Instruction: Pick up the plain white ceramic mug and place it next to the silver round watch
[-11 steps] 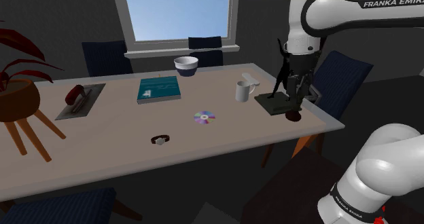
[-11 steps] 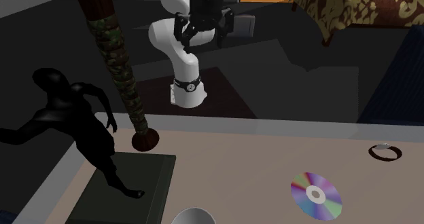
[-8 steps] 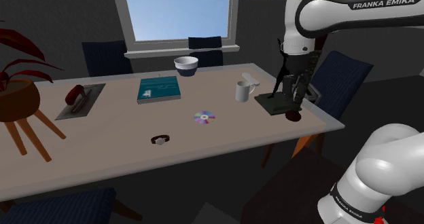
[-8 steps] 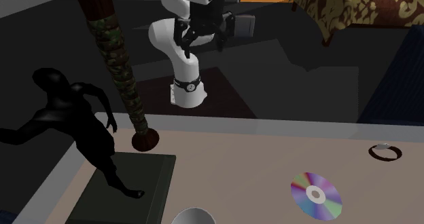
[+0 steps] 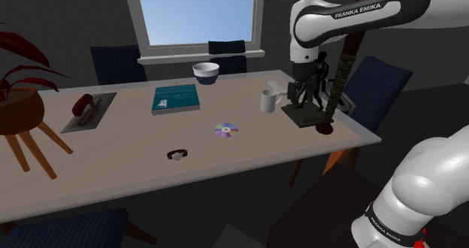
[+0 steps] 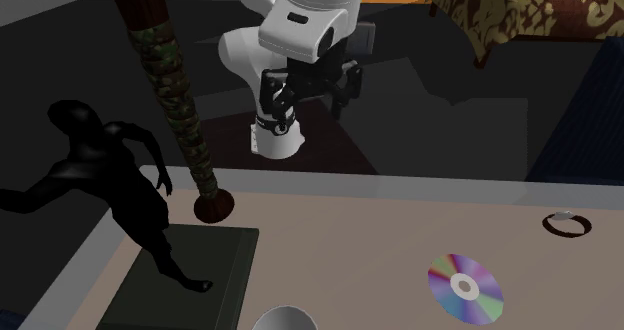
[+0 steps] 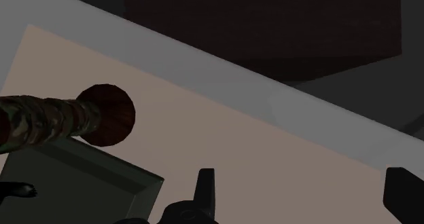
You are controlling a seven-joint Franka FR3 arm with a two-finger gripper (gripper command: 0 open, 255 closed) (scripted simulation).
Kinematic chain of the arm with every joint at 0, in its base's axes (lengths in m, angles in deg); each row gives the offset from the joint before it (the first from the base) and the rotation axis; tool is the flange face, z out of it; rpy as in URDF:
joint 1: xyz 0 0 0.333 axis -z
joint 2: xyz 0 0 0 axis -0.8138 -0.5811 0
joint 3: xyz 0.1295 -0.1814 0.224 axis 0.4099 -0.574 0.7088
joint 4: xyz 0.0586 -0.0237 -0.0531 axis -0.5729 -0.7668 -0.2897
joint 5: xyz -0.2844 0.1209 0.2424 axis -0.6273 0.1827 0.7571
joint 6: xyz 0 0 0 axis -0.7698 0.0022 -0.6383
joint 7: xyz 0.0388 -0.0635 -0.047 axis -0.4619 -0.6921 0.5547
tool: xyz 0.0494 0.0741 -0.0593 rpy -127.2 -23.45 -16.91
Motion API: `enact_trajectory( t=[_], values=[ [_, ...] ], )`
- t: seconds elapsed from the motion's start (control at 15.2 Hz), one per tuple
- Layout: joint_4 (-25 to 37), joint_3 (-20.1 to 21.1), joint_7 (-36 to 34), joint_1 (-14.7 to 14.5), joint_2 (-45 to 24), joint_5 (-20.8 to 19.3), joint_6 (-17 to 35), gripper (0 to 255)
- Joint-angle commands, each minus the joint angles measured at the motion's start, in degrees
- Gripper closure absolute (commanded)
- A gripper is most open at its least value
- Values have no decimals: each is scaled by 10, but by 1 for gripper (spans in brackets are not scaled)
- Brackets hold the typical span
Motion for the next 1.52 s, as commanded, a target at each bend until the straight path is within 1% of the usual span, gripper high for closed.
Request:
enact_trajectory(
  t=[0.0,0.33,0.66,0.99,1.32,1.39,1.45],
  values=[
    [33,-4,-2,4,-46,-2,14,0],
    [119,-11,-7,12,-155,-4,43,0],
    [223,-19,-12,20,-266,-2,53,0],
    [350,-26,-15,28,-379,3,44,0],
    [513,-32,-18,39,-505,10,12,0],
    [535,-33,-18,41,-521,11,6,0],
    [526,-32,-18,41,-520,11,14,0]
  ],
)
